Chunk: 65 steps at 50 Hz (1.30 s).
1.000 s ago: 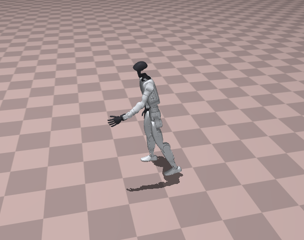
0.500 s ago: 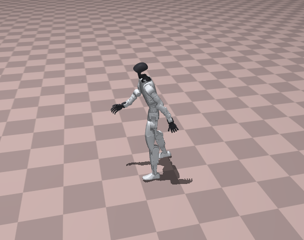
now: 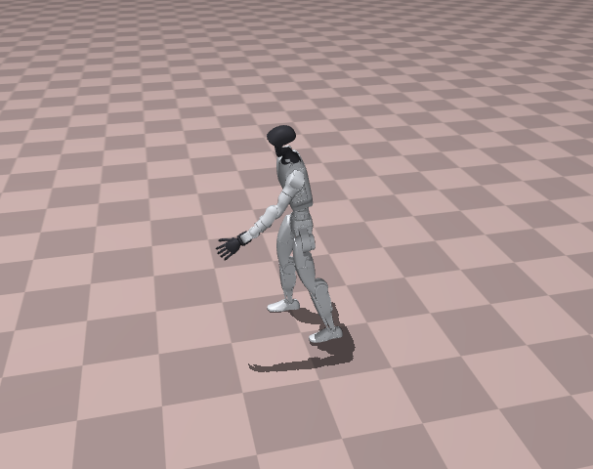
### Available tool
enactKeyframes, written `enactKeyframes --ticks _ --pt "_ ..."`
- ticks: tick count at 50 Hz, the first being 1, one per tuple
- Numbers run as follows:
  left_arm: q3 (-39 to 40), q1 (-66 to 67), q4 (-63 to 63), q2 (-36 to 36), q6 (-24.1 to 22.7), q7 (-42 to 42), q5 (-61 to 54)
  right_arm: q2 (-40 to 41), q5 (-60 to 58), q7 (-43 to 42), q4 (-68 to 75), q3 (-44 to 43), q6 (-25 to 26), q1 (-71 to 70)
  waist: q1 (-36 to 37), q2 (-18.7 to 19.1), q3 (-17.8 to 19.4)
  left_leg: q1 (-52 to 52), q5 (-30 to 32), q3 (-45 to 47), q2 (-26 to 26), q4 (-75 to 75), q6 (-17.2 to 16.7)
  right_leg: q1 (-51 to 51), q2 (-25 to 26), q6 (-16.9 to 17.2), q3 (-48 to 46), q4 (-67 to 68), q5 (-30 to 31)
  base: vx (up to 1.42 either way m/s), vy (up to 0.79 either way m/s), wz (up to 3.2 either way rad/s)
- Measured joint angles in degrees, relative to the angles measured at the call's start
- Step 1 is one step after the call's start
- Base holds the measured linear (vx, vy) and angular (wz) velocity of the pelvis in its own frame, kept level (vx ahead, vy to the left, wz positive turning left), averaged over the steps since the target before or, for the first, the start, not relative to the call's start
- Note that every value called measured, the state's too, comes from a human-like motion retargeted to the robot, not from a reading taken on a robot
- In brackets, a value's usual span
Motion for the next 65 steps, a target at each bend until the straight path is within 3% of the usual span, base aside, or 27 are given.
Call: enactKeyframes --ticks 3,5,8,12,17,20,23,25,28,33,35,38,44,48,52,58,62,65 --pt "-1.42 -5.99 -3.94 2.0 -1.7 3.84 -3.78 -0.1 -0.2 -1.89 -1.35 -0.89 0.04 -0.21 -1.22 -0.18 0.9 1.68 -0.31 -0.9 -1.23 0.18 0.13 -0.42 -0.42 2.54 -1.69 -9.13 8.73 0.35 -0.09 0.19" --pt "-1.03 -7.96 -6.07 2.52 -2.64 5.97 -6.97 0.01 0.13 -3.63 -2.27 -1.24 -0.15 -0.78 -1.25 0.49 0.86 2.55 -0.27 -1.07 -1.41 0.17 -0.22 -0.65 -0.66 3.01 -5.49 -11.38 11.48 0.38 -0.1 -0.01" --pt "1.27 -7.44 -9.46 1.97 -3.65 8.42 -12.18 0.12 1.72 -6.38 -2.91 -1.48 -0.48 -4.06 -1.24 2.49 0.69 3.17 0.54 -2.04 -1.23 0.58 -0.53 0.6 -0.78 1.99 -7.35 -11.34 8.2 0.4 -0.11 0.05" --pt "5.08 1.76 -15.86 -0.42 -4.28 8.67 -13.56 -0.78 3.82 -7.93 -2.09 -1.05 -1.14 -11.41 -1.26 4.67 0.98 3.05 2.59 -3.94 -2.0 5.04 0.26 3.21 -2.11 3.55 -7.69 -9.49 3.65 0.44 -0.13 0.02" --pt "8.02 22.76 -18.41 -4.43 -1.13 -0.56 -6.84 -2.41 5.16 -7.71 -1.41 0.54 -1.14 -21.49 -0.39 5.44 -0.07 -4.25 2.44 -3.23 -2.92 24.48 0.26 4.15 -4.2 3.73 -5.99 -3.33 -2.03 0.45 -0.13 -0.29" --pt "9.68 34.72 -12.19 -7.09 0.81 -5.28 -4.48 -2.88 3.3 -10.32 -1.95 0.11 -1.14 -28.6 1.0 4.96 -0.86 -10.09 0.43 0.03 -2.62 35.67 1.6 4.87 -4.92 2.9 -3.59 -2.99 -3.2 0.42 -0.06 -0.62" --pt "11.3 43.86 0.06 -9.27 3.43 -7.36 -1.17 -2.57 2.91 -13.61 -4.52 -0.64 -1.6 -35.11 3.37 3.97 -0.78 -13.15 -2.31 3.0 -1.89 37.8 3.27 6.52 -4.92 2.18 -0.92 -4.08 -3.59 0.42 0.0 -0.76" --pt "10.66 50.14 8.07 -10.16 2.83 -8.07 -1.51 -2.05 5.65 -17.83 -7.97 -0.48 -4.24 -37.77 4.07 4.17 -0.47 -17.43 -3.83 4.0 0.48 43.14 2.2 6.79 -4.37 1.23 -0.97 -0.6 -6.45 0.42 0.06 -0.55" --pt "7.63 56.5 15.98 -10.21 4.97 -11.91 2.59 -1.58 10.39 -17.34 -14.53 1.06 -5.38 -41.81 7.75 2.24 0.21 -15.13 -2.68 3.7 -0.64 25.32 4.13 7.75 -4.17 1.56 2.07 -2.13 -5.64 0.4 0.07 -0.71" --pt "5.08 67.44 14.83 -8.54 0.15 -10.98 -3.06 -2.78 17.54 -21.45 -26.44 3.41 -12.47 -41.64 12.0 2.0 1.35 -14.01 6.77 8.04 3.06 2.51 3.19 10.62 -2.05 2.25 2.68 -1.34 -7.11 0.41 0.17 -0.32" --pt "5.28 70.46 12.62 -7.95 -2.18 -10.49 -6.88 -3.24 18.84 -22.14 -29.4 3.38 -14.62 -39.59 13.41 1.44 1.04 -13.46 10.67 10.22 3.73 -2.68 1.98 11.59 -1.62 2.54 2.88 -1.22 -7.31 0.41 0.23 -0.2" --pt "5.62 71.64 10.87 -7.99 -3.96 -11.14 -10.6 -3.09 20.38 -21.06 -30.49 2.54 -15.58 -35.16 14.56 -0.28 0.42 -11.71 9.46 11.12 3.36 -3.51 1.73 12.26 -2.0 2.81 3.54 0.21 -7.32 0.41 0.25 -0.13" --pt "3.94 59.46 14.85 -8.15 -3.75 -10.71 -7.52 -0.67 20.15 -17.4 -23.53 -2.16 -14.05 -23.16 15.1 -1.31 -0.81 -8.44 4.45 10.6 4.13 -0.85 1.77 8.13 -0.67 0.96 4.3 15.48 -6.44 0.38 0.26 0.07" --pt "2.59 44.56 15.62 -7.28 -2.36 -4.91 -0.82 0.62 14.23 -16.75 -14.28 -4.38 -10.59 -15.02 13.66 -0.71 -2.36 -7.07 2.7 8.53 4.36 -0.36 1.66 1.68 0.39 -0.71 3.73 30.11 -6.94 0.35 0.2 0.46" --pt "3.57 28.21 12.67 -5.97 -1.11 -2.0 2.91 1.07 7.38 -11.2 -5.15 -3.45 -6.18 -8.57 9.94 0.79 -3.1 -4.71 1.78 5.59 4.3 -1.18 0.73 -2.39 0.79 -2.35 1.88 35.65 -9.01 0.35 0.12 0.73" --pt "2.74 6.78 4.93 -2.07 0.3 -3.22 0.5 -0.02 0.44 -0.38 1.03 -0.78 -1.02 -2.64 2.4 2.97 -3.2 -1.93 0.86 1.45 3.61 -1.74 -0.04 -5.87 0.02 -3.54 -0.93 24.97 -7.94 0.33 0.02 0.66" --pt "-1.47 -4.39 -0.06 2.33 -0.07 0.04 -2.16 -0.98 0.82 -0.67 0.34 -1.12 0.53 -1.53 -1.37 3.7 -1.84 -0.41 0.07 -0.46 2.39 -0.69 0.41 -4.08 -0.96 -2.7 -2.56 6.82 0.74 0.34 -0.09 0.4" --pt "-3.47 -10.45 -2.92 5.43 -0.62 3.54 -3.03 -0.87 2.83 -3.21 -1.28 -2.07 0.46 -1.9 -2.13 4.6 -1.1 0.41 -0.27 -0.88 2.17 0.29 0.72 -2.57 -1.06 -1.93 -2.28 1.5 1.61 0.37 -0.16 0.04"
